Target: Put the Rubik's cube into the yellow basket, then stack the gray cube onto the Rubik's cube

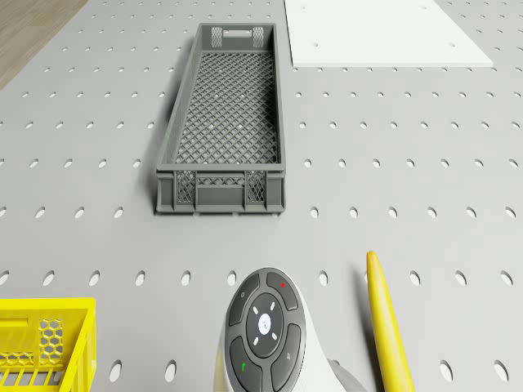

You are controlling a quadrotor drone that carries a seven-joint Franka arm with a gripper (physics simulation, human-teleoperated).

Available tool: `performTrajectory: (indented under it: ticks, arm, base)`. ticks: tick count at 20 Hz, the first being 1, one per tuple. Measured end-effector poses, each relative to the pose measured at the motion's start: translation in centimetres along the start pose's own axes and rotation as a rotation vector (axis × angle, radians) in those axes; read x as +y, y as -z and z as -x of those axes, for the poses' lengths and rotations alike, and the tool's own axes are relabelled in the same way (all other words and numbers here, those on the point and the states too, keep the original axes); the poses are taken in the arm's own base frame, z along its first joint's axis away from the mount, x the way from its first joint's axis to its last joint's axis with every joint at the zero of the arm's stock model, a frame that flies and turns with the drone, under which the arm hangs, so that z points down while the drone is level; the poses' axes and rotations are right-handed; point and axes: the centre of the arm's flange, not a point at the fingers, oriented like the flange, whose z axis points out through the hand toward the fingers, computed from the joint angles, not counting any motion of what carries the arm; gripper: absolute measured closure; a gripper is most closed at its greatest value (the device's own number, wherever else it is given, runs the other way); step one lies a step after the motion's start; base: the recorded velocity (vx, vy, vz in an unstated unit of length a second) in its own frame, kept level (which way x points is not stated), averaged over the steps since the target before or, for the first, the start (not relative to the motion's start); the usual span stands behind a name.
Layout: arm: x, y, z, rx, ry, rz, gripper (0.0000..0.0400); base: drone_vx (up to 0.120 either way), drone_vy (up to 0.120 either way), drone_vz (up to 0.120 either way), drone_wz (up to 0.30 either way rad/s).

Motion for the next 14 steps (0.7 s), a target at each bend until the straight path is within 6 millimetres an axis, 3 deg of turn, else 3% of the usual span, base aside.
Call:
performTrajectory:
  ticks: [5, 11, 14]
  arm:
    - [0.0, 1.1, 0.0, 0.000, 0.000, 0.000, 0.0148]
    - [0.0, 3.0, 0.0, 0.000, 0.000, 0.000, 0.0150]
    - [0.0, 3.5, 0.0, 0.000, 0.000, 0.000, 0.0150]
  base:
    - [0.000, 0.000, 0.000, 0.000]
    - [-0.007, 0.007, 0.120, 0.000]
    - [-0.120, 0.120, 0.120, 0.000]
